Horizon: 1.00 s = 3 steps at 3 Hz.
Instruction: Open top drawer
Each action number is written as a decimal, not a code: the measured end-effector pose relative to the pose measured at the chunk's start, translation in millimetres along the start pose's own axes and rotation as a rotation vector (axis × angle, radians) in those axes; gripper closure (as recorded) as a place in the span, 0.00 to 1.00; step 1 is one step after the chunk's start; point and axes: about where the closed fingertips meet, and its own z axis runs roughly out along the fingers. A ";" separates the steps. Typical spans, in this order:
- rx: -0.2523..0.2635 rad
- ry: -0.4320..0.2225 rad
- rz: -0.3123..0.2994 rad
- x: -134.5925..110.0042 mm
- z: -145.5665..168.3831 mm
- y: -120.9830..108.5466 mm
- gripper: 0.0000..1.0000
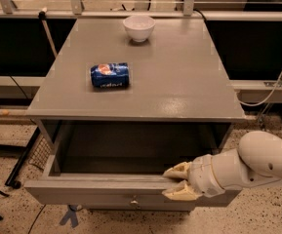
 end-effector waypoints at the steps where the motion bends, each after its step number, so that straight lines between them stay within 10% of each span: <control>1: -0.002 0.000 -0.002 -0.7 0.7 0.6 0.05; 3: -0.003 0.000 -0.003 -1.1 1.2 1.0 0.00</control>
Offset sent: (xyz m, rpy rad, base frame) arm -0.0005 0.0012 0.0000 -0.0003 0.0003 0.0029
